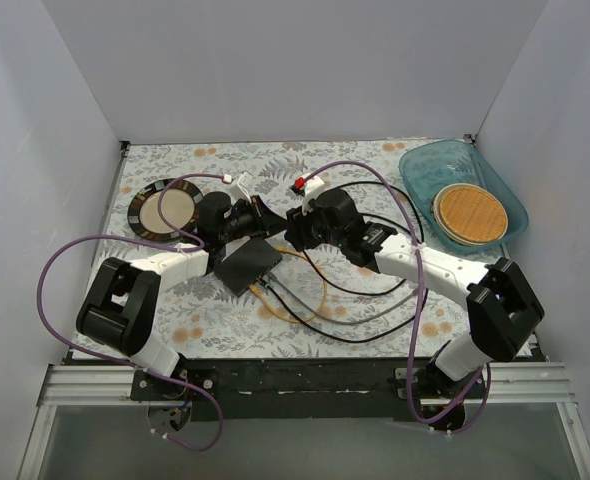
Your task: Insert the plug into the switch port
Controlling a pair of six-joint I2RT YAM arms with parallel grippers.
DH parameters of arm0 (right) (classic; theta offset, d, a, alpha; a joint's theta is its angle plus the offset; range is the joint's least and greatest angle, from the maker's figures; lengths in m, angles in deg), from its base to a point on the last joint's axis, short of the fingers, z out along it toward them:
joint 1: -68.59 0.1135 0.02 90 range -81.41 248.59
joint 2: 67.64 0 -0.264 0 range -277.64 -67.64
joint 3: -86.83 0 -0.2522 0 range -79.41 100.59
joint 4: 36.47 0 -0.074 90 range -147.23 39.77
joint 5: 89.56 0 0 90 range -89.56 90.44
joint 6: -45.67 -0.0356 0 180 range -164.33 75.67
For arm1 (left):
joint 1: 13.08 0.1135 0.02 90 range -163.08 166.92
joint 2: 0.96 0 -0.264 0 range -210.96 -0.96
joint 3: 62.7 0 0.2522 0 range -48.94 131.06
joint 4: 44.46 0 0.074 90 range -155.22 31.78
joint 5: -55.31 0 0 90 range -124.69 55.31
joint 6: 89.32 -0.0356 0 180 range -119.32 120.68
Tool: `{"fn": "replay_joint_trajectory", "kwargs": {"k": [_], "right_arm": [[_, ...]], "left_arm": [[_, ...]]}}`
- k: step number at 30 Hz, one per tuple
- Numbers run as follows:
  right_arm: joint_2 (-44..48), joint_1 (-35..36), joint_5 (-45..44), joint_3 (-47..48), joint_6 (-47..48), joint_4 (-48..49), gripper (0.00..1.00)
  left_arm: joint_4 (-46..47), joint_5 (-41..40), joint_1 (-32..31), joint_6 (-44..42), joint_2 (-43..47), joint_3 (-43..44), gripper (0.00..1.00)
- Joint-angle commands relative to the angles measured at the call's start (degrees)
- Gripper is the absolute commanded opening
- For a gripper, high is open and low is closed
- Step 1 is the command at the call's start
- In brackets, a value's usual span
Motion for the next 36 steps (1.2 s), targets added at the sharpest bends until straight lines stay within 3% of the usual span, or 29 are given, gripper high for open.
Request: {"fn": "replay_joint_trajectory", "kwargs": {"k": [1,21,24,25,31,33,34,36], "right_arm": [[-0.63,-0.22,1.45,-1.09,-0.33,2.77,0.53],[-4.05,-0.57,-1.63,-0.47,-1.38,3.21,0.32],[-3.97,-0.66,-1.72,-0.65,-1.56,3.29,0.08],[-3.62,-0.66,-1.89,-0.82,-1.65,3.47,0.04],[-1.34,-0.75,-3.47,-2.49,-1.82,4.61,0.01],[-1.51,-0.75,-3.30,-2.50,-1.91,4.18,0.01],[-1.51,-0.75,-3.13,-2.41,-1.82,4.00,0.01],[-1.59,-0.75,-2.68,-2.32,-1.82,3.13,0.01]], "left_arm": [[0.62,0.35,-0.22,-0.33,2.68,-0.35,0.00],[0.88,1.67,-0.22,-0.16,2.77,-0.26,0.00],[0.79,1.76,-0.22,-0.16,2.77,-0.26,0.00],[0.71,1.67,-0.22,-0.24,2.77,-0.26,0.00],[0.18,1.41,-0.22,-1.12,2.42,-0.26,0.01],[-0.79,0.88,-0.22,-1.56,2.33,-0.18,0.15],[-1.05,-0.08,-0.22,-2.26,2.33,-0.09,0.41],[-3.07,-1.75,-0.22,-3.14,2.51,0.26,0.65]]}}
